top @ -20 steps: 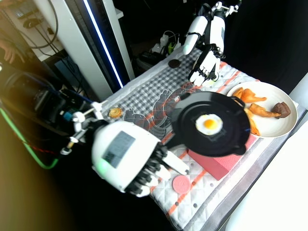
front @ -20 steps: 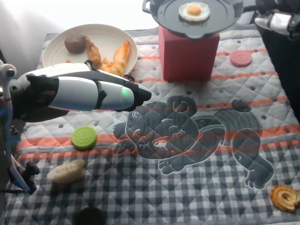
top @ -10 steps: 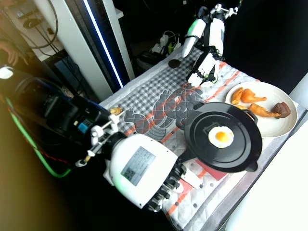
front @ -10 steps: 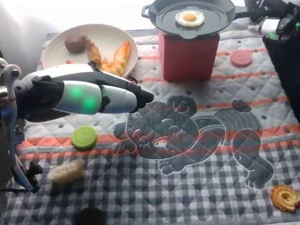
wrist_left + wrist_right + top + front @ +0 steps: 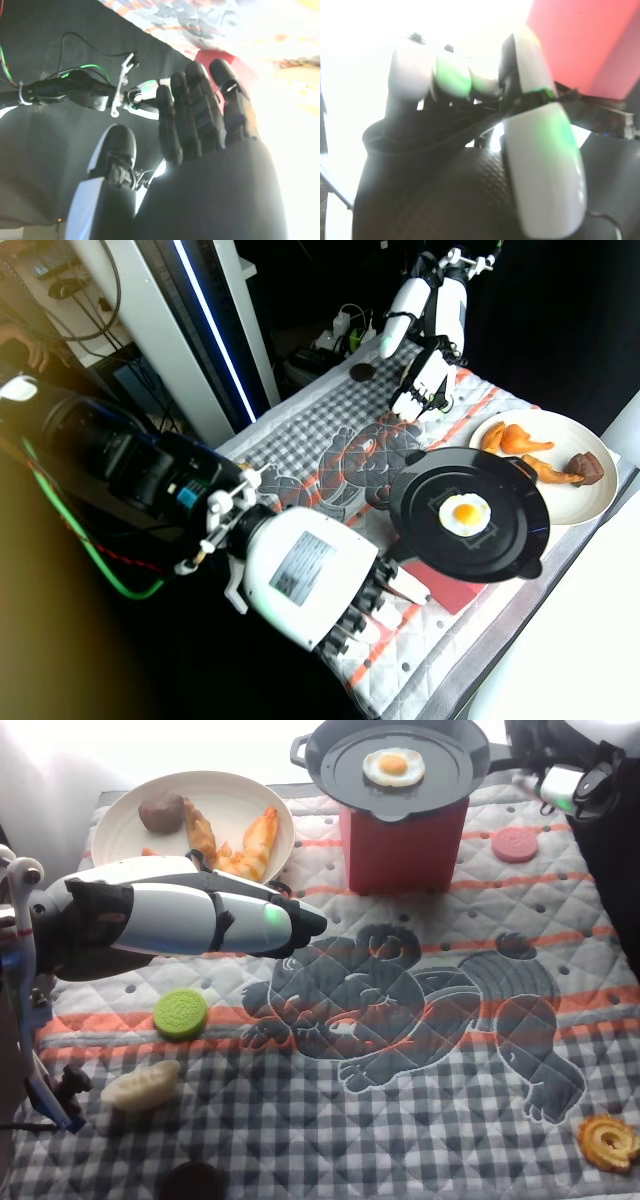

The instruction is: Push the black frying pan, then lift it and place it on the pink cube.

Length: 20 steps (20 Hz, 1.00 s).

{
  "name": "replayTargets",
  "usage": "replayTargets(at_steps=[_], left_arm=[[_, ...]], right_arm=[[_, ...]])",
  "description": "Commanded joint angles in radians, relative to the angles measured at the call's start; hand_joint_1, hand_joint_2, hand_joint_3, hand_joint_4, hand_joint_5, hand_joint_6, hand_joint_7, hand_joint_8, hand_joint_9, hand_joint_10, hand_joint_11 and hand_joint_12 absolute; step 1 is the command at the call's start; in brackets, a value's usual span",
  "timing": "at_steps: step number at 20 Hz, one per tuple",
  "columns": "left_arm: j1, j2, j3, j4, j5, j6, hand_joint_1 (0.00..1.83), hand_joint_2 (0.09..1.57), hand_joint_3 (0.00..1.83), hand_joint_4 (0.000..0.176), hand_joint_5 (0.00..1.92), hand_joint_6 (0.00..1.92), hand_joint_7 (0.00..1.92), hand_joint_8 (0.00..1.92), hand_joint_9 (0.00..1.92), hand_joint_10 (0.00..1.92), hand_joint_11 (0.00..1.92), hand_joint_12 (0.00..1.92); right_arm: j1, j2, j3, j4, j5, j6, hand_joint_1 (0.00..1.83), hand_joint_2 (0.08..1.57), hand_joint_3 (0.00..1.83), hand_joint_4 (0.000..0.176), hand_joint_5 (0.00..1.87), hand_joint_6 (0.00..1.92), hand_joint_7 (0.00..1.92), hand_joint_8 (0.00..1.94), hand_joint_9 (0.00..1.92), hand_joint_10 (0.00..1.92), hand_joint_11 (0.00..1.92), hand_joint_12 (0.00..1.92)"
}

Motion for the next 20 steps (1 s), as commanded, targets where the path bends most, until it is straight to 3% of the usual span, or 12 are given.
replayTargets(at_steps=[1, 3, 4, 5, 9, 12, 13, 15, 16, 18, 19, 20], left_arm=[[-0.003, 0.001, 0.004, -0.029, -0.095, -0.008, 0.30, 1.36, 0.00, 0.000, 0.52, 0.00, 0.49, 0.00, 0.46, 0.01, 0.00, 0.86], [-0.002, 0.002, 0.004, -0.030, -0.095, -0.008, 0.28, 1.36, 0.00, 0.000, 0.52, 0.00, 0.50, 0.00, 0.47, 0.01, 0.00, 0.89], [-0.001, 0.002, 0.004, -0.032, -0.095, -0.008, 0.29, 1.36, 0.00, 0.000, 0.53, 0.00, 0.51, 0.00, 0.48, 0.01, 0.00, 0.92], [-0.001, 0.002, 0.004, -0.033, -0.095, -0.008, 0.31, 1.35, 0.00, 0.000, 0.54, 0.01, 0.52, 0.01, 0.49, 0.01, 0.00, 0.95], [0.001, 0.002, 0.003, -0.037, -0.095, -0.008, 0.28, 1.35, 0.00, 0.000, 0.53, 0.00, 0.52, 0.00, 0.50, 0.01, 0.00, 0.95], [0.003, 0.002, 0.004, -0.041, -0.095, -0.008, 0.27, 1.36, 0.00, 0.000, 0.53, 0.00, 0.52, 0.00, 0.49, 0.00, 0.00, 0.92], [0.003, 0.002, 0.004, -0.042, -0.095, -0.008, 0.28, 1.35, 0.00, 0.000, 0.53, 0.00, 0.52, 0.00, 0.49, 0.00, 0.00, 0.92], [0.003, 0.002, 0.004, -0.044, -0.095, -0.008, 0.32, 1.35, 0.00, 0.000, 0.54, 0.00, 0.52, 0.00, 0.50, 0.00, 0.00, 0.94], [0.005, 0.002, 0.003, -0.047, -0.095, -0.008, 0.28, 1.36, 0.00, 0.010, 0.52, 0.00, 0.50, 0.00, 0.48, 0.00, 0.00, 0.92], [0.008, 0.002, 0.003, -0.051, -0.095, -0.008, 0.29, 1.36, 0.00, 0.000, 0.54, 0.01, 0.53, 0.01, 0.51, 0.01, 0.00, 1.00], [0.011, 0.004, 0.003, -0.054, -0.095, -0.008, 0.31, 1.35, 0.00, 0.000, 0.54, 0.01, 0.53, 0.01, 0.52, 0.01, 0.00, 1.00], [0.012, 0.005, 0.002, -0.056, -0.095, -0.008, 0.31, 1.35, 0.00, 0.000, 0.54, 0.01, 0.53, 0.00, 0.51, 0.01, 0.00, 1.00]], right_arm=[[0.006, 0.012, -0.002, -0.018, 0.108, -0.008, 1.07, 1.38, 0.01, 0.000, 0.38, 1.74, 0.67, 1.65, 0.71, 1.77, 0.76, 1.92], [-0.001, 0.021, -0.015, -0.018, 0.102, -0.032, 1.00, 1.44, 0.01, 0.000, 0.30, 1.87, 0.57, 1.71, 0.39, 1.58, 0.29, 1.88], [-0.005, 0.026, -0.019, -0.018, 0.098, -0.032, 1.16, 1.39, 0.00, 0.000, 0.09, 1.52, 0.52, 1.71, 0.31, 1.56, 0.17, 1.87], [-0.011, 0.034, -0.025, -0.017, 0.095, -0.034, 0.87, 1.35, 0.00, 0.003, 0.02, 1.29, 0.27, 1.33, 0.23, 1.42, 0.04, 1.77], [-0.030, 0.045, -0.036, -0.017, 0.092, -0.034, 0.78, 1.32, 0.00, 0.030, 0.00, 0.80, 0.20, 0.70, 0.07, 1.06, 0.00, 1.50], [-0.038, 0.045, -0.038, -0.019, 0.084, -0.035, 0.72, 1.29, 0.00, 0.026, 0.00, 0.43, 0.22, 0.32, 0.07, 0.80, 0.00, 1.28], [-0.041, 0.045, -0.044, -0.019, 0.083, -0.038, 0.71, 1.28, 0.00, 0.036, 0.01, 0.34, 0.22, 0.20, 0.05, 0.71, 0.00, 1.19], [-0.042, 0.050, -0.064, -0.018, 0.084, -0.068, 0.63, 1.22, 0.00, 0.086, 0.00, 0.04, 0.02, 0.02, 0.00, 0.32, 0.00, 0.96], [-0.042, 0.058, -0.071, -0.018, 0.084, -0.075, 0.65, 1.18, 0.00, 0.096, 0.00, 0.01, 0.00, 0.00, 0.00, 0.23, 0.00, 0.94], [-0.042, 0.076, -0.091, -0.018, 0.085, -0.088, 0.64, 1.09, 0.00, 0.100, 0.00, 0.00, 0.00, 0.00, 0.00, 0.03, 0.00, 0.84], [-0.042, 0.089, -0.106, -0.018, 0.089, -0.100, 0.57, 1.06, 0.00, 0.107, 0.00, 0.00, 0.00, 0.00, 0.00, 0.01, 0.00, 0.69], [-0.042, 0.100, -0.118, -0.019, 0.095, -0.108, 0.56, 1.04, 0.00, 0.092, 0.00, 0.00, 0.00, 0.00, 0.00, 0.00, 0.00, 0.14]])
